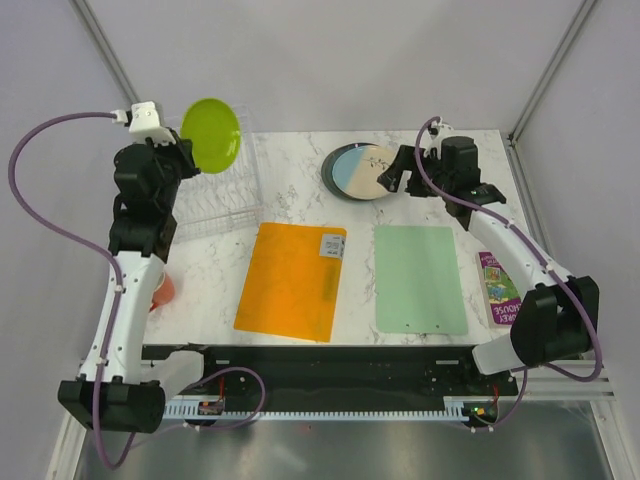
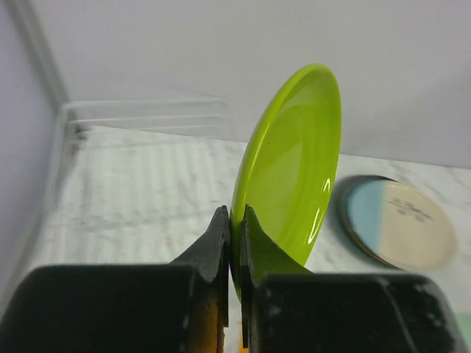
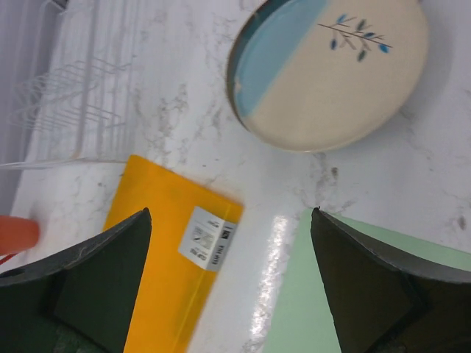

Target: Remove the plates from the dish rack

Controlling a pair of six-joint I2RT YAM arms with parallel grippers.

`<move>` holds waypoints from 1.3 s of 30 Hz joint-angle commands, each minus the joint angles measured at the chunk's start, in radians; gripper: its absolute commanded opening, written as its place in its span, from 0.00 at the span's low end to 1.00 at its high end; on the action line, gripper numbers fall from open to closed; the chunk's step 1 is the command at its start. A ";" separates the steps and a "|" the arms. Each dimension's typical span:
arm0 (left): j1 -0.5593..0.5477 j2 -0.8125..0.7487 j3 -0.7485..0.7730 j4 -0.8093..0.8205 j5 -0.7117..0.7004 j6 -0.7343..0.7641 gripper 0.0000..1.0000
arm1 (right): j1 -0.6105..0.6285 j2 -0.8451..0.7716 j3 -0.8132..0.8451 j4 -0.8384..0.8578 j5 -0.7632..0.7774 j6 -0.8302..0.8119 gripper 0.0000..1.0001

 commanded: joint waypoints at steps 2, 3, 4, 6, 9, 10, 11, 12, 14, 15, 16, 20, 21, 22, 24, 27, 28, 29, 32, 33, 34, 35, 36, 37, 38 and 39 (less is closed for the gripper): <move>0.000 -0.012 -0.117 0.008 0.443 -0.322 0.02 | 0.071 -0.087 -0.083 0.295 -0.172 0.205 0.95; 0.000 -0.010 -0.131 0.025 0.527 -0.360 0.02 | 0.085 -0.086 -0.085 0.312 -0.176 0.215 0.95; 0.000 -0.007 -0.141 0.060 0.570 -0.381 0.02 | 0.112 -0.083 -0.075 0.321 -0.178 0.226 0.95; 0.000 -0.007 -0.178 0.097 0.664 -0.453 0.02 | 0.135 -0.081 -0.075 0.344 -0.178 0.240 0.95; -0.004 -0.015 -0.235 0.161 0.701 -0.510 0.02 | 0.168 -0.076 -0.075 0.366 -0.181 0.261 0.95; -0.006 -0.021 -0.246 0.172 0.707 -0.521 0.02 | 0.183 -0.070 -0.068 0.367 -0.182 0.269 0.95; -0.009 -0.022 -0.263 0.195 0.725 -0.545 0.02 | 0.189 -0.063 -0.066 0.372 -0.189 0.274 0.95; -0.012 -0.022 -0.273 0.215 0.738 -0.556 0.02 | 0.195 -0.055 -0.063 0.384 -0.190 0.278 0.95; -0.027 -0.021 -0.292 0.249 0.754 -0.587 0.02 | 0.223 -0.037 -0.057 0.389 -0.187 0.286 0.95; -0.033 -0.021 -0.295 0.258 0.756 -0.593 0.02 | 0.232 -0.030 -0.054 0.398 -0.187 0.287 0.95; -0.041 -0.022 -0.304 0.264 0.755 -0.599 0.02 | 0.249 -0.024 -0.049 0.401 -0.184 0.289 0.95; -0.078 -0.018 -0.326 0.290 0.744 -0.621 0.02 | 0.284 0.006 -0.036 0.410 -0.167 0.295 0.95; -0.084 -0.015 -0.329 0.290 0.741 -0.622 0.02 | 0.297 0.009 -0.029 0.409 -0.160 0.294 0.95; -0.098 -0.016 -0.336 0.290 0.729 -0.619 0.02 | 0.303 0.016 -0.026 0.409 -0.156 0.294 0.94; -0.112 -0.016 -0.349 0.290 0.716 -0.619 0.02 | 0.316 0.020 -0.020 0.407 -0.149 0.292 0.94; -0.133 -0.015 -0.364 0.290 0.698 -0.615 0.02 | 0.330 0.032 -0.011 0.407 -0.147 0.289 0.88; -0.138 -0.016 -0.369 0.290 0.696 -0.615 0.02 | 0.332 0.040 -0.008 0.407 -0.149 0.286 0.78; -0.139 -0.016 -0.372 0.290 0.696 -0.615 0.02 | 0.333 0.046 -0.006 0.407 -0.152 0.286 0.68; -0.152 -0.018 -0.382 0.295 0.698 -0.616 0.02 | 0.335 0.063 0.000 0.416 -0.167 0.284 0.49; -0.153 -0.018 -0.385 0.295 0.696 -0.615 0.02 | 0.335 0.069 0.001 0.418 -0.170 0.284 0.23; -0.153 -0.019 -0.389 0.293 0.687 -0.613 0.02 | 0.335 0.074 0.003 0.416 -0.160 0.284 0.06; -0.155 -0.019 -0.393 0.290 0.679 -0.612 0.02 | 0.335 0.072 0.004 0.413 -0.153 0.283 0.00; -0.153 -0.024 -0.395 0.283 0.670 -0.606 0.02 | 0.335 0.072 0.012 0.406 -0.150 0.272 0.00; -0.153 -0.025 -0.393 0.258 0.649 -0.587 0.02 | 0.335 0.074 0.020 0.390 -0.129 0.248 0.00; -0.153 -0.025 -0.392 0.240 0.635 -0.573 0.07 | 0.335 0.072 0.029 0.358 -0.117 0.234 0.00; -0.153 -0.025 -0.387 0.223 0.621 -0.555 0.26 | 0.333 0.071 0.041 0.346 -0.100 0.220 0.00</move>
